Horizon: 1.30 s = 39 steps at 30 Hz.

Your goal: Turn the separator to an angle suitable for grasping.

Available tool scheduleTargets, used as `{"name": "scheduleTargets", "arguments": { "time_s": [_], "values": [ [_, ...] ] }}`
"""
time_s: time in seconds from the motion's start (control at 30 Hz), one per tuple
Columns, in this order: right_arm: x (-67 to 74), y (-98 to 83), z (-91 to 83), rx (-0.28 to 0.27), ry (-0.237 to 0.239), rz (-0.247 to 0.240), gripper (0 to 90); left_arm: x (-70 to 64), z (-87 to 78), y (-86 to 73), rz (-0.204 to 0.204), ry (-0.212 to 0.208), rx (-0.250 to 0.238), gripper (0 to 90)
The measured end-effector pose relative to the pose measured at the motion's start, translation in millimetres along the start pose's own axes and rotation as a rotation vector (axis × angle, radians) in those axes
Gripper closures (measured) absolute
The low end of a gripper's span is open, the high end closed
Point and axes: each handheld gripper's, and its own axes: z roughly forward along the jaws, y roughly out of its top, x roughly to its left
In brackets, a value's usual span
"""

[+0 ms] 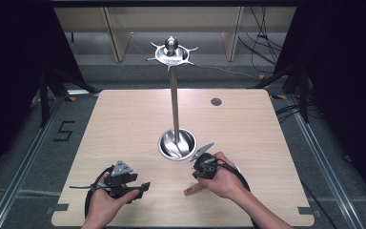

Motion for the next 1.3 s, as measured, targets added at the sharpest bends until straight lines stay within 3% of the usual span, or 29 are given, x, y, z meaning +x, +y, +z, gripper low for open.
{"name": "scheduleTargets", "arguments": {
  "time_s": [0.03,0.1,0.3,0.53,0.57,0.83,1.0,1.03,1.13,1.3],
  "values": [
    [1.1,1.0,2.8,0.010,-0.002,-0.006,90.0,-1.5,1.0,-0.2,-0.023,-0.007,-0.020,38.6],
    [2.1,2.1,6.5,0.018,0.012,0.008,90.0,-1.5,0.8,-0.3,-0.026,-0.008,-0.026,38.6],
    [1.5,-0.6,11.6,0.041,0.012,0.018,90.0,-1.1,0.6,0.3,-0.007,-0.006,-0.014,38.6],
    [-1.6,-1.3,5.6,0.024,0.000,0.024,90.0,-1.0,-0.1,0.6,0.004,0.007,0.000,38.6],
    [-1.9,-1.1,4.0,0.018,-0.005,0.017,90.0,-2.2,0.9,0.4,-0.010,0.006,-0.014,38.6],
    [16.0,-2.0,-8.4,0.050,0.069,-0.073,90.0,-1.1,0.3,0.5,0.001,0.006,0.000,38.6],
    [27.5,-6.6,-10.2,0.142,0.118,-0.156,90.0,-1.4,1.3,0.1,-0.003,-0.001,-0.010,38.6],
    [25.7,-8.2,-8.4,0.167,0.107,-0.205,90.0,-1.1,1.0,0.4,0.000,-0.003,-0.004,38.6],
    [28.7,-11.8,-3.6,0.206,0.119,-0.161,90.0,-1.0,0.8,0.5,0.001,-0.006,0.000,38.6],
    [23.1,-12.8,2.7,0.214,0.111,-0.161,90.0,-0.4,0.9,0.5,-0.001,-0.008,-0.001,38.5]
  ]
}}
